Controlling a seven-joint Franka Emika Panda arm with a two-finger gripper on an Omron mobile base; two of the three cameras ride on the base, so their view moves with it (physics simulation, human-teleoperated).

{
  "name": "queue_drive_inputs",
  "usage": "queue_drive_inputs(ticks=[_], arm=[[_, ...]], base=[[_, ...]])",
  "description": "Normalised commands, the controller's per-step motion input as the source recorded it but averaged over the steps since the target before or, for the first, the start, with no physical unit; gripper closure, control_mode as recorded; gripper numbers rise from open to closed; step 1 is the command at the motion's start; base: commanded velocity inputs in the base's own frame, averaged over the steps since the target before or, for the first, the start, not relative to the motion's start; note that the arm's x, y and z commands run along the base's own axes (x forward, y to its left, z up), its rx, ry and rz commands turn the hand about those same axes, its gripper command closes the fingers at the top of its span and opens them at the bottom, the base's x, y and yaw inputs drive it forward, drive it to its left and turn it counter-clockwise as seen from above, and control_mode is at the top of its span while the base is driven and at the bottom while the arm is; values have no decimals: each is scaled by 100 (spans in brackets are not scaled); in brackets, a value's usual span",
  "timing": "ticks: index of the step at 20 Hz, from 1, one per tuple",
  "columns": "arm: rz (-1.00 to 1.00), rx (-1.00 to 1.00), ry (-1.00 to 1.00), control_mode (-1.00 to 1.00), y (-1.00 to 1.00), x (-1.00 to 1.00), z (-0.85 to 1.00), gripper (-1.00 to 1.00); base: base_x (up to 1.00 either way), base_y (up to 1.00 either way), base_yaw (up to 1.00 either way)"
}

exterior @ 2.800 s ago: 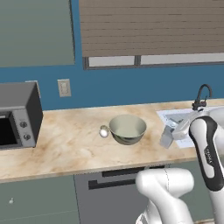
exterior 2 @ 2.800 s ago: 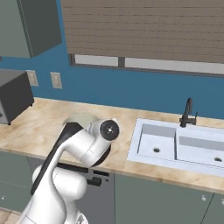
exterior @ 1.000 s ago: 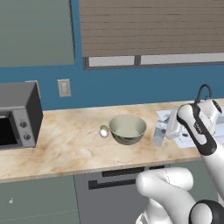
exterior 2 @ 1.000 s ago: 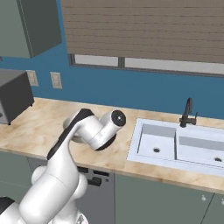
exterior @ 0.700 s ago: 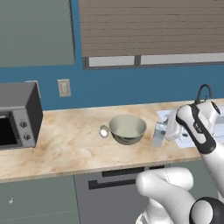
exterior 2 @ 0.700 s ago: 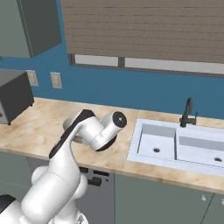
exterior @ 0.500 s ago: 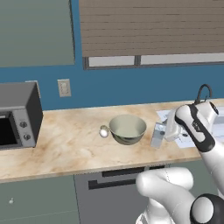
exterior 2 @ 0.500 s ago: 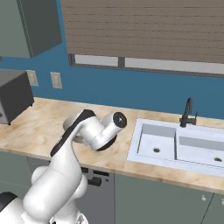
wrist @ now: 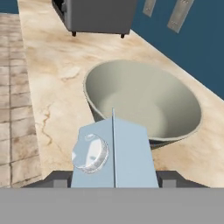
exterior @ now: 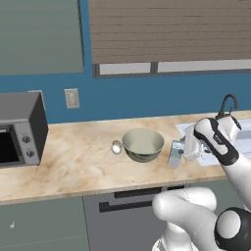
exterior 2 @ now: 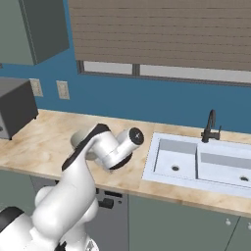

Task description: Gather the eggs and milk located in the vicinity of the sink area and place them right next to the bowl.

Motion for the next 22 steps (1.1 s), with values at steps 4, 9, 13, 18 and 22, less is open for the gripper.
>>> queue_drive_inputs(ticks=[4, 9, 13, 18, 22], arm=[[4, -3, 0, -100, 0, 10, -28, 100], [3, -2, -3, -100, 0, 27, -26, 100], [3, -2, -3, -100, 0, 32, -25, 100], [3, -2, -1, -100, 0, 20, -17, -100], [3, 0, -11, -100, -4, -14, 0, -100]], base=[[0, 0, 0], [0, 0, 0], [0, 0, 0], [0, 0, 0], [0, 0, 0]])
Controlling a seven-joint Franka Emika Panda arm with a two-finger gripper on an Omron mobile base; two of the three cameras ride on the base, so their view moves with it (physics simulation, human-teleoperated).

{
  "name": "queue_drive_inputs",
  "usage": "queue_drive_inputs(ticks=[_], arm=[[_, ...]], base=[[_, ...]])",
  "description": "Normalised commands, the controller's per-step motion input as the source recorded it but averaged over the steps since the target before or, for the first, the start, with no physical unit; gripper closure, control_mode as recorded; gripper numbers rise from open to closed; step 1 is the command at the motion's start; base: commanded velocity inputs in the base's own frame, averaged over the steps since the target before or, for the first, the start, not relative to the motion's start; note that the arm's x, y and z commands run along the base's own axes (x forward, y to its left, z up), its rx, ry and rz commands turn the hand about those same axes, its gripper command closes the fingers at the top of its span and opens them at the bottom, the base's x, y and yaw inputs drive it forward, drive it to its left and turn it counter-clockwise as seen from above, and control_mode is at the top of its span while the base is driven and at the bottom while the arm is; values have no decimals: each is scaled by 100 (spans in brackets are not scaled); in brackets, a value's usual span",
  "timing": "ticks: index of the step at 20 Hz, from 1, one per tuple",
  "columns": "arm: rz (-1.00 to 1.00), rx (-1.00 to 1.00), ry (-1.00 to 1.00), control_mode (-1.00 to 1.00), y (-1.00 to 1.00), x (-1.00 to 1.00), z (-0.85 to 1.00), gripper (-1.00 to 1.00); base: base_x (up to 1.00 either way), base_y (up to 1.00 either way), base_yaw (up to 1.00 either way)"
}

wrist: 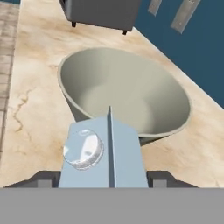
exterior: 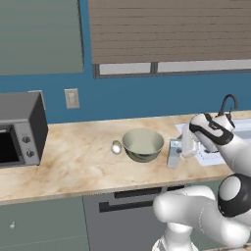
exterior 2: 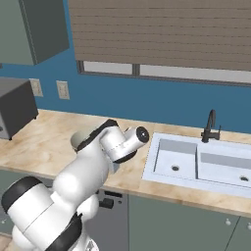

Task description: Gather the eggs and milk located in the vicinity of the sink area and place them right next to the bowl.

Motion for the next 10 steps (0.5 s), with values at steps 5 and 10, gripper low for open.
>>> queue_drive_inputs(ticks=[5, 10], arm=[[6, 0, -10, -100, 0, -21, 5, -100], [8, 0, -9, -100, 0, -22, 34, -100]], base=[[0, 0, 0], [0, 0, 0]])
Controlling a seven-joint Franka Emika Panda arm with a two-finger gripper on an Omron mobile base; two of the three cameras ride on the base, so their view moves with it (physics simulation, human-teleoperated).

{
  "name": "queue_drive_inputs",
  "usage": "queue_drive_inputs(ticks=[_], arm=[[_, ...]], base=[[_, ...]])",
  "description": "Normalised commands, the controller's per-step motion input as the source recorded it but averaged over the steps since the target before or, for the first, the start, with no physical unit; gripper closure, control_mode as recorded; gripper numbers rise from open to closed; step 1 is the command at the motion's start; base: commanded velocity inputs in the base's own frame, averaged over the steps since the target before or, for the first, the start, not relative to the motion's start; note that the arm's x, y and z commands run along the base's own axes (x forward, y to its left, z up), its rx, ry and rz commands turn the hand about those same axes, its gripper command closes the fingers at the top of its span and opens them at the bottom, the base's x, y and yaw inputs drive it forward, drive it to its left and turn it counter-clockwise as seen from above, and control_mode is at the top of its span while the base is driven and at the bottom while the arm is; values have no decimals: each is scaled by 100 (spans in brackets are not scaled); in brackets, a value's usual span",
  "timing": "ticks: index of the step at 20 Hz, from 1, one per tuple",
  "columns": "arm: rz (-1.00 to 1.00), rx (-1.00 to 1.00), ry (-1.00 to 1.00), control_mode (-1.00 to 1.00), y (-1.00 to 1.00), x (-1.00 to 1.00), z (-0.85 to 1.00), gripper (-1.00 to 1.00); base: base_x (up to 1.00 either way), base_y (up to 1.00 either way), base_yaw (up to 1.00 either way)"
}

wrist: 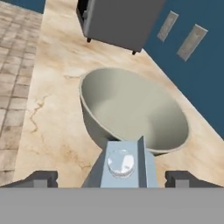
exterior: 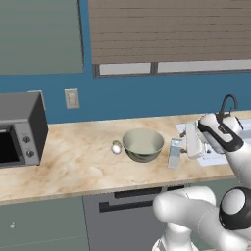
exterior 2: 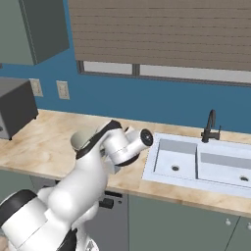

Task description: Gather the eggs and milk located in the vicinity of the sink area and place them right next to the bowl.

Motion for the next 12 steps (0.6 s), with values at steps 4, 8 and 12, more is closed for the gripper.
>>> queue_drive_inputs(ticks=[4, 8, 12], arm=[[8, 0, -13, -100, 0, -39, 51, -100], [0, -1, -12, -100, 0, -43, 47, -100], [0, -11, -18, -100, 0, -58, 51, -100]], base=[[0, 0, 0], [0, 0, 0], [0, 0, 0]])
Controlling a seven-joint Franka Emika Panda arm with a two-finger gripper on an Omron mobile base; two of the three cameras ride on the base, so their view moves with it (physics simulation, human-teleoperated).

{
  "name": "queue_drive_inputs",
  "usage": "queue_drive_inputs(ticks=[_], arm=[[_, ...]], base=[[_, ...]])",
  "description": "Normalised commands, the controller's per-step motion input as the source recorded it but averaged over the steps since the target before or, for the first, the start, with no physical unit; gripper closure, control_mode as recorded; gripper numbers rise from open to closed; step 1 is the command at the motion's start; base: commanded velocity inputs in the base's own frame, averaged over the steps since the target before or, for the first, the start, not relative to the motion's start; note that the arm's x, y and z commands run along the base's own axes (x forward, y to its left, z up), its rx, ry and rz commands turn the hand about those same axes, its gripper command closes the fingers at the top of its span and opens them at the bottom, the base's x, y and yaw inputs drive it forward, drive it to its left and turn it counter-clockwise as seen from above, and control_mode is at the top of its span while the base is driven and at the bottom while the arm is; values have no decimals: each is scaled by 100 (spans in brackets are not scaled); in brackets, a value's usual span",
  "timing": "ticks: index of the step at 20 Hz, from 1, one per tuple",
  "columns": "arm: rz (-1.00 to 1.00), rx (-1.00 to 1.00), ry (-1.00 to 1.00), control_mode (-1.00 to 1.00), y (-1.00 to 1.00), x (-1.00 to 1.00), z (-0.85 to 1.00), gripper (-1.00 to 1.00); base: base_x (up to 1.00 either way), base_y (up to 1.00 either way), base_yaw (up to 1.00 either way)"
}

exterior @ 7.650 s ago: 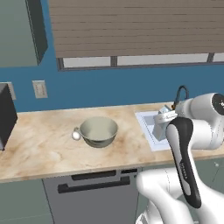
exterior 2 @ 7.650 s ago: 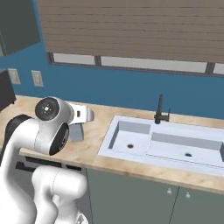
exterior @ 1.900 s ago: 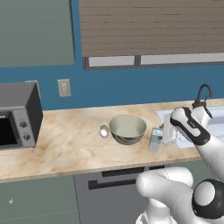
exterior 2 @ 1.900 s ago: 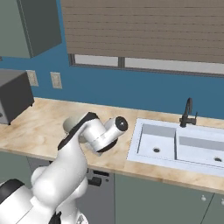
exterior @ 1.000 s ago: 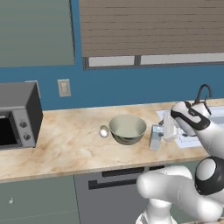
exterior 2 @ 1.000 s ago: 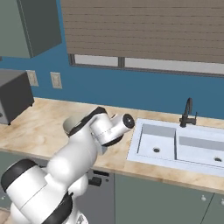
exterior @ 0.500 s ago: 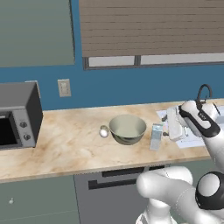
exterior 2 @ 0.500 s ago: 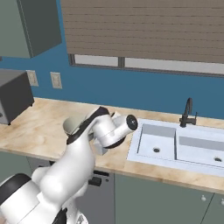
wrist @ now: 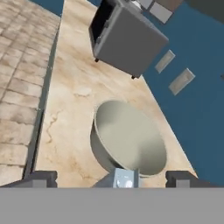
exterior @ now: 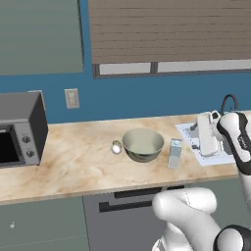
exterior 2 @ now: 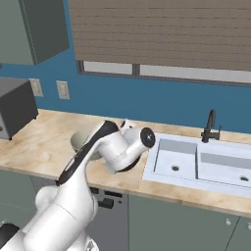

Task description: Gather the eggs and milk located in the vicinity of the sink area and place them right next to the bowl.

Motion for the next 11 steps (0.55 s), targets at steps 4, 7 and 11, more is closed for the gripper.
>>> queue_drive_inputs(ticks=[4, 7, 11], arm=[[-5, -21, -25, -100, 0, -67, 61, -100], [-12, -30, -24, -100, 7, -52, 57, -100], [-13, -36, -6, -100, 31, -26, 46, -100]], base=[[0, 0, 0], [0, 0, 0], [0, 0, 0]])
